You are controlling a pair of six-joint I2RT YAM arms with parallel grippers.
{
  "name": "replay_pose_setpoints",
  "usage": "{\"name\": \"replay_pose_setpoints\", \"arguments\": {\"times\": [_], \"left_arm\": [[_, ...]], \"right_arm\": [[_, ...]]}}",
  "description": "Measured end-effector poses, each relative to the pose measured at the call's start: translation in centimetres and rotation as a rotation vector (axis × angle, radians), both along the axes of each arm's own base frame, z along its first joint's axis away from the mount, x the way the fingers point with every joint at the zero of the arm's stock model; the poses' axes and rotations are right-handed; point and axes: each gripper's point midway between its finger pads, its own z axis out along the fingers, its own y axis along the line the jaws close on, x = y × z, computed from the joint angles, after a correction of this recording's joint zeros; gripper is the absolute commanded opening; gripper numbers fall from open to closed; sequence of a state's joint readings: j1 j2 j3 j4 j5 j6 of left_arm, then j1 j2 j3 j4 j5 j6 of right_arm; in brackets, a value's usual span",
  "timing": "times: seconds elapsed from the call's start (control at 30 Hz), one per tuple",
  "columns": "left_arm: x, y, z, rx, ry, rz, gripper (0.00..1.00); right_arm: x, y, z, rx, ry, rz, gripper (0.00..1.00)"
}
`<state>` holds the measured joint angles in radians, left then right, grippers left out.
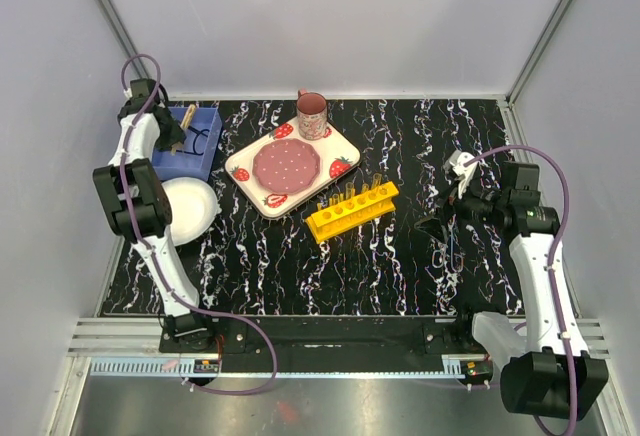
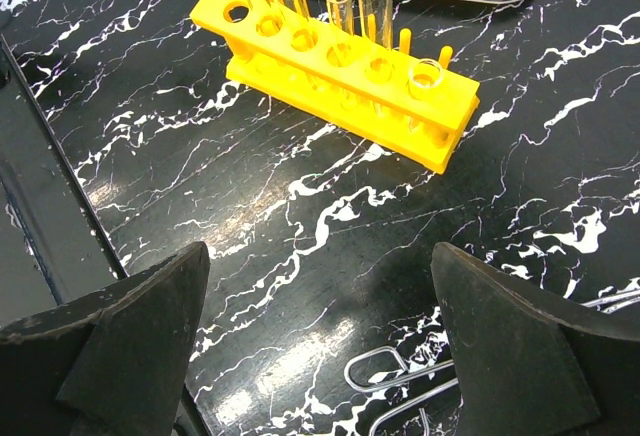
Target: Organize the chemistry lab equipment
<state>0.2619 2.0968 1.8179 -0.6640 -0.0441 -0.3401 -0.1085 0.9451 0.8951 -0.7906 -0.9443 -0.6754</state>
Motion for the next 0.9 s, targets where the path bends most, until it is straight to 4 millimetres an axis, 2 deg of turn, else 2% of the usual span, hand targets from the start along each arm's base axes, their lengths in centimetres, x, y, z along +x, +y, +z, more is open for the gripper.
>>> {"name": "replay_pose_setpoints", "arguments": {"times": [0.03, 0.07, 0.17, 0.33, 0.5, 0.73, 0.83, 0.9], "left_arm": [[-0.2, 0.0, 0.2, -0.004, -0.002, 0.000, 0.21], [-0.3, 0.0, 0.4, -0.008, -0.006, -0.004, 0.17], [-0.2, -0.3, 1.5, -0.020, -0.035, -0.023, 0.12], [-0.1, -1.0, 2.9, -0.043, -0.077, -0.058, 0.09], [-0.9, -1.6, 4.5, -0.057, -0.121, -0.074, 0.08], [-2.1, 0.7, 8.5, -0.050, -0.232, 0.010, 0.08], [-2.6, 1.7, 8.3, -0.055, -0.232, 0.039, 0.09], [-3.0, 1.9, 7.4, -0.068, -0.210, 0.049, 0.09]], "right_arm": [[0.0, -0.1, 0.0, 0.000, -0.001, -0.003, 0.98], [0.0, -0.2, 0.1, 0.000, -0.003, -0.007, 0.98], [0.1, -0.3, 0.1, 0.001, -0.004, -0.014, 0.98], [0.2, -0.5, 0.1, 0.003, -0.006, -0.022, 0.98], [0.1, -0.5, 0.3, 0.007, -0.009, -0.022, 0.98], [0.1, -0.5, 0.4, 0.011, -0.012, -0.019, 0.98], [0.0, -0.4, 0.4, 0.011, -0.015, -0.018, 0.98], [0.0, -0.4, 0.4, 0.011, -0.016, -0.018, 0.98]]}}
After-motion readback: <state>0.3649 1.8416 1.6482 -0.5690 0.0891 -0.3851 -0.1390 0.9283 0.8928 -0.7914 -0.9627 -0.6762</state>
